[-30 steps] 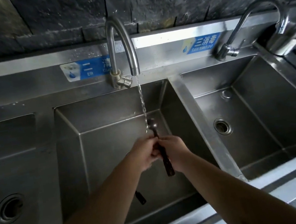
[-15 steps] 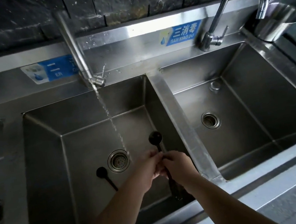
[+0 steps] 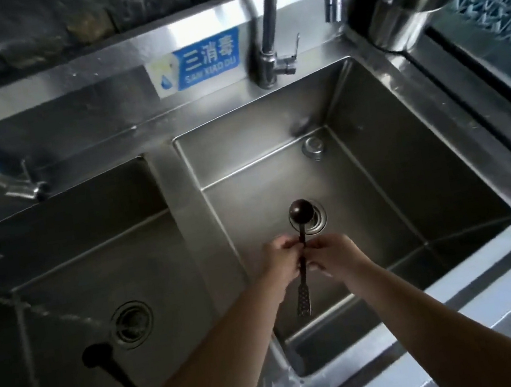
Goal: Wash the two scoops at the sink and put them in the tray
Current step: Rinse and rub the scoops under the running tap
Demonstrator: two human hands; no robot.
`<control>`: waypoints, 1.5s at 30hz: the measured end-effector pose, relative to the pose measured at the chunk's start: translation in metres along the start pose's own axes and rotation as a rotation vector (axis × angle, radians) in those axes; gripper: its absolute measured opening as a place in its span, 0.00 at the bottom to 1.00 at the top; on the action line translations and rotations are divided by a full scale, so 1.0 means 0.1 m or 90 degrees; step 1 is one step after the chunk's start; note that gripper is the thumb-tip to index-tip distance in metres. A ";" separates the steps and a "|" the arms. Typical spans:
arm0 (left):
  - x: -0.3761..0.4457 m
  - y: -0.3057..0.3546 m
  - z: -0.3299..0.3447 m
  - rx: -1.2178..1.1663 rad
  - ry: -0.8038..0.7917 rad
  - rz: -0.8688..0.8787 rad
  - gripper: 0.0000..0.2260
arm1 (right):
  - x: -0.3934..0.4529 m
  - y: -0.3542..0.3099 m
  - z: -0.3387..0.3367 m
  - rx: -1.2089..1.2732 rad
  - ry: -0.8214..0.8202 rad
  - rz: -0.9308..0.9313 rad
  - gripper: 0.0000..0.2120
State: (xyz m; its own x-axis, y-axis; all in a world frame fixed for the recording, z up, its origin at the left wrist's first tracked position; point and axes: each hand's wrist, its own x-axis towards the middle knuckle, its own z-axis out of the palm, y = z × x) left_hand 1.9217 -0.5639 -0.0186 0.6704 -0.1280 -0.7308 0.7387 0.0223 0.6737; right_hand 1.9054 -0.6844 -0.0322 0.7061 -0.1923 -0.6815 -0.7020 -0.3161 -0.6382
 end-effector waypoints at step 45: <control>-0.07 0.29 -1.01 0.795 0.243 0.457 0.19 | -0.06 -0.52 0.51 -0.483 -0.049 -0.222 0.42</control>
State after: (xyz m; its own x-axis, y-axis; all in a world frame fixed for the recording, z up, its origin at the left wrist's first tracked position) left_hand 1.9458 -0.4620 -0.0049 0.9795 -0.1919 -0.0619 -0.1511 -0.9017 0.4052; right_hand 1.9329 -0.6199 -0.0129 0.8431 0.0877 -0.5305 -0.1729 -0.8900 -0.4219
